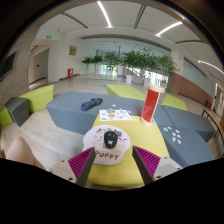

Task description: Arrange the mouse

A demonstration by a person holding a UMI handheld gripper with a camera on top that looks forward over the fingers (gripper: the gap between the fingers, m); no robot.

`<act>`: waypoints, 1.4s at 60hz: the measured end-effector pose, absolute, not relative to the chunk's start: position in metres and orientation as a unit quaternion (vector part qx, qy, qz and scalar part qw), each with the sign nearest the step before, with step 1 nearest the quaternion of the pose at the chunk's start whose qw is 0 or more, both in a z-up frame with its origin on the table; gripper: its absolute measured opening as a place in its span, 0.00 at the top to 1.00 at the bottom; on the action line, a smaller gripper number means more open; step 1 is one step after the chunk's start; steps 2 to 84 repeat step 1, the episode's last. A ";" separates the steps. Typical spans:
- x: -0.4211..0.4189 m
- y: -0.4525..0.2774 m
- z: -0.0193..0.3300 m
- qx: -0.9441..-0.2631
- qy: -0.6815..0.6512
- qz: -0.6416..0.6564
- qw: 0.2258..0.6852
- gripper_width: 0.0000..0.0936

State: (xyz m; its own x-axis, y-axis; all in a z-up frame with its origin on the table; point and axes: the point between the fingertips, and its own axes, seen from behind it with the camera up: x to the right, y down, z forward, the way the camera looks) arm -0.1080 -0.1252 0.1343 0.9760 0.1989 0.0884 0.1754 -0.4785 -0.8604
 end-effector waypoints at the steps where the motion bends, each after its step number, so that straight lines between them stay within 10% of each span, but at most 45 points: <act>1: -0.106 -0.125 0.133 -0.860 -0.105 0.014 0.499 0.12; 84: -0.106 -0.125 0.133 -0.860 -0.105 0.014 0.499 0.12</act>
